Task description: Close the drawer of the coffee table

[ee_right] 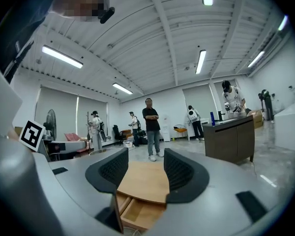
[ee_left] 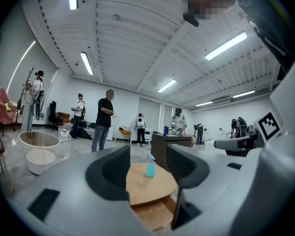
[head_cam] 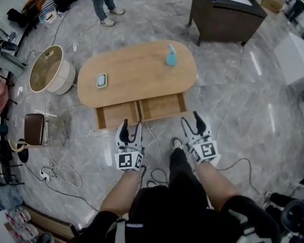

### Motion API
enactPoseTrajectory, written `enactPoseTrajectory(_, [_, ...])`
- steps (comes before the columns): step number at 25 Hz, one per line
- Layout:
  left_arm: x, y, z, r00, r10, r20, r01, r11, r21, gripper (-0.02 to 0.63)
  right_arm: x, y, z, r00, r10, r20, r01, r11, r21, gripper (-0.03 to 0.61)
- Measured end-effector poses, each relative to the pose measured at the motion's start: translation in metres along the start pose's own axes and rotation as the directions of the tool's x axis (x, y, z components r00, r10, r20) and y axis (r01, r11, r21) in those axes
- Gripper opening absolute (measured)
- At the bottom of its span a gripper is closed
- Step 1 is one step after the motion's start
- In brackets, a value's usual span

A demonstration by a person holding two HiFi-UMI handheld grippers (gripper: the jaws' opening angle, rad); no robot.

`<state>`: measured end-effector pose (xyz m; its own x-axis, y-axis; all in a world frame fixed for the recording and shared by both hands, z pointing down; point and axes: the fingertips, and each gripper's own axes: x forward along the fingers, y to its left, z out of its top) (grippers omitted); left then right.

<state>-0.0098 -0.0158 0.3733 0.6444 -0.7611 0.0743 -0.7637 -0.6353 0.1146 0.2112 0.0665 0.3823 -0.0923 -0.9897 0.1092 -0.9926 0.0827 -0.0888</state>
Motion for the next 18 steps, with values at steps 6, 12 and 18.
enactPoseTrajectory(6, [0.015,0.005,-0.048,0.999,-0.026,-0.036,0.027,1.0,0.015,0.227,0.01,-0.001,-0.038,0.999,0.039,-0.025,-0.039,0.999,-0.02,0.202])
enactPoseTrajectory(12, [0.025,0.003,-0.099,0.995,-0.051,-0.086,0.054,0.998,0.025,0.227,0.031,-0.008,-0.09,0.994,0.058,-0.09,-0.06,0.998,-0.022,0.202])
enactPoseTrajectory(18, [0.038,-0.004,-0.141,0.991,-0.054,-0.119,0.057,0.998,0.022,0.227,0.048,-0.014,-0.113,0.994,0.074,-0.076,-0.074,0.997,-0.008,0.202])
